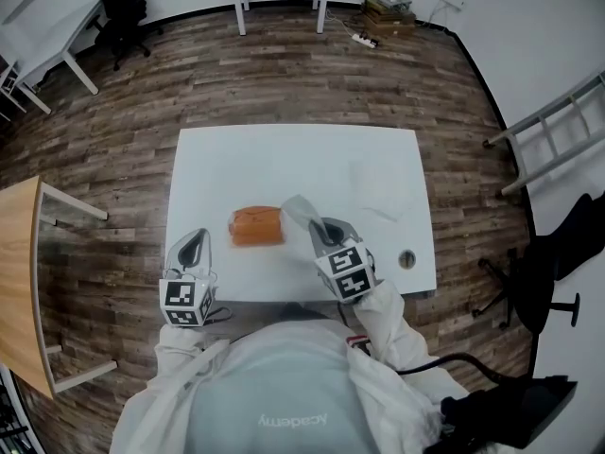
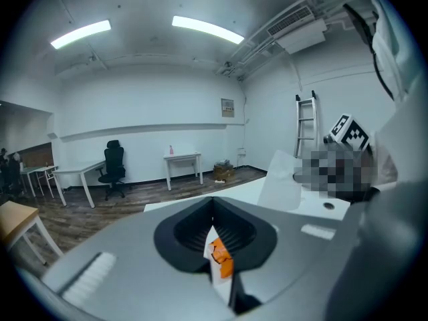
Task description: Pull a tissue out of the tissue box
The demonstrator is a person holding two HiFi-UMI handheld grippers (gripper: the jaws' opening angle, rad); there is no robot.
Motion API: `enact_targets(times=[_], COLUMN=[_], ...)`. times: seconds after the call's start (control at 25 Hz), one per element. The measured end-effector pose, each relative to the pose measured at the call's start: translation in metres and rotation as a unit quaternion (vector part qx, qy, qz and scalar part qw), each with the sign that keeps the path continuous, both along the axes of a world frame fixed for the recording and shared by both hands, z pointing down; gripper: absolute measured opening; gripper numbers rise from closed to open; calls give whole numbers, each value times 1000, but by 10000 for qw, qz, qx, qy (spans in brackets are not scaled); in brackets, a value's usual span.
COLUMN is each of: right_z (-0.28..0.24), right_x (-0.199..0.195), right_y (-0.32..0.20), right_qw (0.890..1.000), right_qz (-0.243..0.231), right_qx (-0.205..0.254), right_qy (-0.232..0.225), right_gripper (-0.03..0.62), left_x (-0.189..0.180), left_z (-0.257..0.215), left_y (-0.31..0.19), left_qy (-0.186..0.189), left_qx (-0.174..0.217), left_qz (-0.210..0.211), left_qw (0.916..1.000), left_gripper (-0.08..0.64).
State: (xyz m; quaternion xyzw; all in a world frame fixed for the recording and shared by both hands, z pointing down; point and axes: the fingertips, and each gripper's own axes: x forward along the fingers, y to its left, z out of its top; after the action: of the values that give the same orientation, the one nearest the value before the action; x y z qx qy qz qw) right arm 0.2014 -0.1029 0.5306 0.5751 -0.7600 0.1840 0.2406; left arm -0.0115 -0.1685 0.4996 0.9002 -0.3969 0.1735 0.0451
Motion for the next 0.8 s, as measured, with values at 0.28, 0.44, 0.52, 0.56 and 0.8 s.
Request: enact_targets(times=[0.28, 0.44, 0.52, 0.56, 0.8], right_z=[-11, -21, -26, -29, -39], right_x=[-14, -19, -24, -27, -38], right_y=[27, 45, 57, 63, 100], right_qw=[9990, 9960, 9941, 9931, 9854], right_qz=[383, 757, 922, 991, 1400], right_qx=[192, 439, 553, 610, 925], right_qy=[135, 171, 137, 143, 274], right_gripper=[6, 5, 5, 5, 5], left_x=[-14, -29, -39, -44, -58], left_z=[-9, -12, -12, -12, -11], left_y=[29, 46, 56, 61, 93], left_qy=[108, 126, 158, 183, 274], left_qx=[134, 193, 179, 167, 228], left_qz=[273, 409, 459, 476, 697], left_qw=[9995, 9989, 9987, 9986, 9969], left_gripper=[0, 0, 0, 0, 0])
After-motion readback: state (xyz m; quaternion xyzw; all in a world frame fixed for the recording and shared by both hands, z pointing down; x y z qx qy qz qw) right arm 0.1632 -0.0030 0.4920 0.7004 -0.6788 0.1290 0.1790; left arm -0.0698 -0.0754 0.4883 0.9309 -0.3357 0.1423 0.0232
